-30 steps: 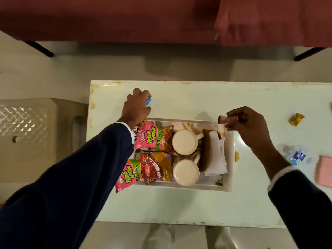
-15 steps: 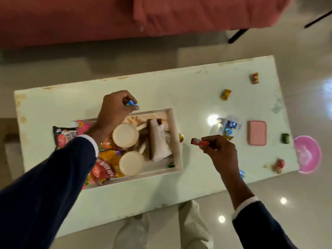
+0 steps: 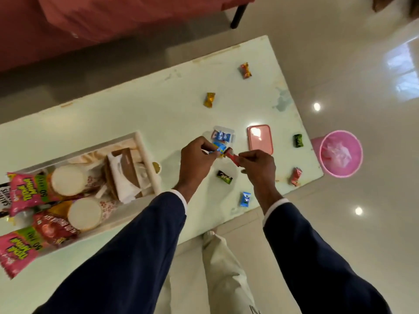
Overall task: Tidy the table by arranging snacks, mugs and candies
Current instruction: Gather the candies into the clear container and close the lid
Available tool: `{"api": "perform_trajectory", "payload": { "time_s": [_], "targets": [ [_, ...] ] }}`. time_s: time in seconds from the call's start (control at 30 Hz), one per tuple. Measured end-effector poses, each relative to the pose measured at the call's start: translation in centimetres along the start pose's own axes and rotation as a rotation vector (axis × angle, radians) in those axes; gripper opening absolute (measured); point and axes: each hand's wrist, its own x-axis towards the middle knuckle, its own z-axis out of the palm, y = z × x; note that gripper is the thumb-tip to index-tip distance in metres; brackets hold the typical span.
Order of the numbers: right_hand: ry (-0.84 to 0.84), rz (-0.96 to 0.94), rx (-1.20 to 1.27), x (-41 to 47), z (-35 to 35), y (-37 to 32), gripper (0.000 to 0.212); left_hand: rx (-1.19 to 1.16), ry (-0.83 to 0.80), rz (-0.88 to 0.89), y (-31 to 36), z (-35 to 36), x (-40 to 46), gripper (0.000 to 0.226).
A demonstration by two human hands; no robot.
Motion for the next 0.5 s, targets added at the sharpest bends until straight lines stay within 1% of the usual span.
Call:
{"api": "perform_trajectory", "payload": {
  "time_s": [0.1, 0.17, 0.23, 0.3, 0.37, 0.43, 0.47, 0.5],
  "targets": [
    [-0.106, -0.038, 0.079, 1.3, 0.5, -0.4, 0.008, 0.042, 0.082, -0.04, 0.2, 1.7, 0.7, 0.018],
    [-0.159, -0.047, 0.053, 1.8, 0.1, -0.3, 0.006, 0.122, 0.088, -0.007, 0.3, 2.2, 0.8, 0.013],
    [-0.14, -0.037, 0.013, 2.0, -1.2, 0.8, 0.005, 0.224, 0.076, 0.046, 0.3, 2.2, 0.2, 0.009],
    [-0.106, 0.003, -0.013, 1.9, -3.1, 2.8, 0.005, 0.297, 0.06, 0.094, -0.2, 2.1, -1.1, 0.011],
    [-0.092, 0.023, -0.091, 1.5, -5.2, 5.2, 0.004, 0.355, 0.008, 0.131, -0.9, 2.2, -2.5, 0.015],
    [-0.104, 0.001, -0.2, 0.8, -6.6, 7.7, 0.004, 0.471, -0.093, 0.21, -2.1, 2.6, -3.8, 0.019],
    [-0.119, -0.021, -0.257, 0.4, -7.1, 8.8, 0.006, 0.55, -0.157, 0.263, -2.6, 2.9, -4.3, 0.024],
    [-0.137, -0.045, -0.33, -0.1, -7.2, 9.6, 0.013, 0.641, -0.223, 0.312, -3.0, 3.2, -4.6, 0.031]
  ]
}}
